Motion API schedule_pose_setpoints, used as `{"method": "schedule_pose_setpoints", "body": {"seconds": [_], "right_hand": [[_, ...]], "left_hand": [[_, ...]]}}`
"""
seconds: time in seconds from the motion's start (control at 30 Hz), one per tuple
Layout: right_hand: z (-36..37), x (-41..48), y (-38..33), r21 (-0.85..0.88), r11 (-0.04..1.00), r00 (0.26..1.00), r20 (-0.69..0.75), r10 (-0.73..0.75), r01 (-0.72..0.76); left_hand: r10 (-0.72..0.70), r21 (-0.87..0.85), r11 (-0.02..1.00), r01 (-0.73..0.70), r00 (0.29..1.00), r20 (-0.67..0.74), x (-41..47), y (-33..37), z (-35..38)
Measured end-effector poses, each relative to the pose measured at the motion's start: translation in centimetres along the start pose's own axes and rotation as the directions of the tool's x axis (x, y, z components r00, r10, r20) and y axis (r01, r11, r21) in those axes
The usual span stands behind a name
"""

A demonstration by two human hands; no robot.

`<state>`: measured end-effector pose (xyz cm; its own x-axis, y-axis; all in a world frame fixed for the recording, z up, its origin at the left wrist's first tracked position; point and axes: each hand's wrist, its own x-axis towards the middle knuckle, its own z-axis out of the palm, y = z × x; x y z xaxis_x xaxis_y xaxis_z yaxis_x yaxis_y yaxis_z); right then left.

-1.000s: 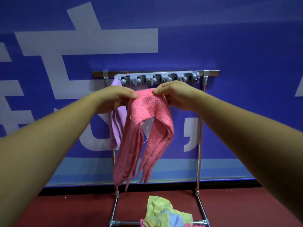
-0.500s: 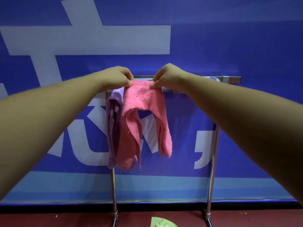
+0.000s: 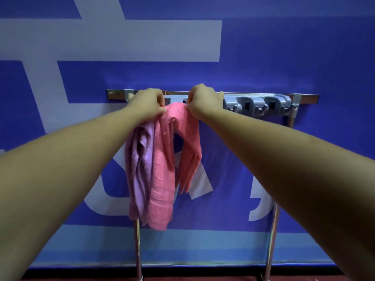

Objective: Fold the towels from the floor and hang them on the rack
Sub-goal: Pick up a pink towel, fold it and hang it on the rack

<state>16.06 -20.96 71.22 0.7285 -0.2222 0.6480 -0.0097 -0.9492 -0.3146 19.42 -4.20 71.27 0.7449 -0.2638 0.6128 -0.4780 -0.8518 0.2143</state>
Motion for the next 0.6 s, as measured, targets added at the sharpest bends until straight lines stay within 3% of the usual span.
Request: {"method": "schedule_pose_setpoints", "body": {"seconds": [0.1,0.2,0.3,0.5,0.6], "right_hand": [[0.6,-0.5,0.4,-0.163,0.982,0.996,0.011,-0.091,0.091],[0.1,-1.6,0.6,-0.24,0.94,0.961,-0.068,-0.267,0.244],[-0.2,-2.6,0.9,-0.047,0.939,0.939,-0.029,-0.343,0.342],[-0.8,-4.4,0.6,0.039,0.958,0.95,0.123,-0.287,0.284],[-1.7,-5.9,0.6,0.16,0.965,0.966,0.127,-0.227,0.206]], "left_hand": [[0.117,0.223,0.967,-0.121,0.993,0.032,-0.6,0.6,0.4],[0.166,0.05,0.985,-0.164,0.985,-0.04,-1.4,0.3,0.0],[0.172,-0.162,0.971,-0.174,0.985,-0.024,-3.0,0.4,-0.7],[0.198,0.046,0.978,-0.202,0.977,0.08,-4.3,1.9,-1.7],[0.163,-0.03,0.986,-0.162,0.986,0.036,-5.6,2.0,-1.7]]}}
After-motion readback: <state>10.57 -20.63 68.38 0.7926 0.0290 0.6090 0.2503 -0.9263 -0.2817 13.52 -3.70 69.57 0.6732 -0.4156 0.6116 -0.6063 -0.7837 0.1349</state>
